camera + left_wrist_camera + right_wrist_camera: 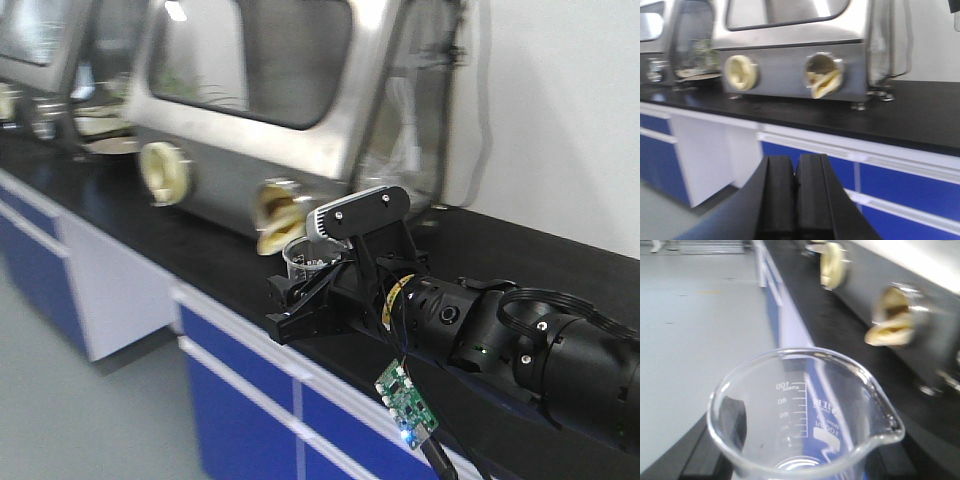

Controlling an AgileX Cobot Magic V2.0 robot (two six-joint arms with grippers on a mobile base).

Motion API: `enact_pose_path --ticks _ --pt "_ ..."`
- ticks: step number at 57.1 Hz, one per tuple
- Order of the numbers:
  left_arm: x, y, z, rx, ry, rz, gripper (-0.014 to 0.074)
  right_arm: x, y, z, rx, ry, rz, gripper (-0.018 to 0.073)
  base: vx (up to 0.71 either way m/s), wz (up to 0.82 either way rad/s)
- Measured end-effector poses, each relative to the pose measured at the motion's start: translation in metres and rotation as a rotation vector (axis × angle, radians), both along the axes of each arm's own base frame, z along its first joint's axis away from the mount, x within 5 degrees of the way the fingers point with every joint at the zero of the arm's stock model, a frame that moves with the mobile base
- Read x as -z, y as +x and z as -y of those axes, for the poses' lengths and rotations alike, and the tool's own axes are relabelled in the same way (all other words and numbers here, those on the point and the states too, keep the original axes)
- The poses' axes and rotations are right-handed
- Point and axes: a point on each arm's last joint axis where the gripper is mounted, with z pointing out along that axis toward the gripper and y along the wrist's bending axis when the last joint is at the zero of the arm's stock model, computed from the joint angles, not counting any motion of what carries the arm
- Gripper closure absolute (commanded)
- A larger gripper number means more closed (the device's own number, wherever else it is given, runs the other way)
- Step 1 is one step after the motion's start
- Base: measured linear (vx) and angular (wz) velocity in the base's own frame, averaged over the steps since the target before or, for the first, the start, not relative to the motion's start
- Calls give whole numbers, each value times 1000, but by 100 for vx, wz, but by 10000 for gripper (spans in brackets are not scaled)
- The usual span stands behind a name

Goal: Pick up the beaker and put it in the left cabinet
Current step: 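Hold the beaker in the right gripper while the base turns away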

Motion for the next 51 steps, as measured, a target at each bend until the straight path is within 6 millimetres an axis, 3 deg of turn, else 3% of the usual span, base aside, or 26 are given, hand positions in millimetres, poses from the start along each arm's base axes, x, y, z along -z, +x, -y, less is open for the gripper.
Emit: enact_pose_path --ticks 51 --pt "0 0 0 0 0 0 595 0 0 0 0 0 0 503 12 61"
